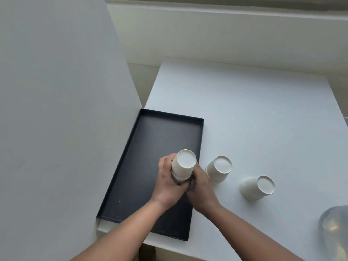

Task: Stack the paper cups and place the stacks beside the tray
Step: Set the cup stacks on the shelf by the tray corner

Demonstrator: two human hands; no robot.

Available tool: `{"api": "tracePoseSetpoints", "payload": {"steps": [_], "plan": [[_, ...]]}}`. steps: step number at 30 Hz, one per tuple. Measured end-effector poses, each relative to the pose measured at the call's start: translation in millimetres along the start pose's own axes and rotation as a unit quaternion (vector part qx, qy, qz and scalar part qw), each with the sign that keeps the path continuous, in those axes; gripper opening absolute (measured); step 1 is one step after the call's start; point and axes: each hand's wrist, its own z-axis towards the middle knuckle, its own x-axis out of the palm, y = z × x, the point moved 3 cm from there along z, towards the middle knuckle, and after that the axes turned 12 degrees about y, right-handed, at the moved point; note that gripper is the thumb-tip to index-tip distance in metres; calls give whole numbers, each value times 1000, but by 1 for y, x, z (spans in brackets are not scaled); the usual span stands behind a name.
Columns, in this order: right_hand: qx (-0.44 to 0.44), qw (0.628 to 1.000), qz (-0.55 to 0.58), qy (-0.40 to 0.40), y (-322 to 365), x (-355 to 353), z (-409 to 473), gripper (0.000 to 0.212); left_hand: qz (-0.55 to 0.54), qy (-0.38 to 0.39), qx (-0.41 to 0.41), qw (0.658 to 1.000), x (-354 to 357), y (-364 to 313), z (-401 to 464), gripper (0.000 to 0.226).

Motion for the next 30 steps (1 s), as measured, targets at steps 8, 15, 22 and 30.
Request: {"api": "tracePoseSetpoints", "payload": {"steps": [8, 15, 22, 30], "plan": [[8, 998, -39, 38, 12, 27, 69, 80, -21, -57, -24, 998, -54, 12, 34, 77], [2, 996, -71, 46, 7, 54, 123, 61, -12, -45, -65, 997, -90, 32, 58, 77], [5, 996, -87, 32, 4, 71, 163, 46, -20, -66, -98, 993, -105, 49, 84, 75], [35, 995, -93, 23, 6, 72, 209, 58, -14, -161, -105, 981, -116, 54, 110, 59]]}}
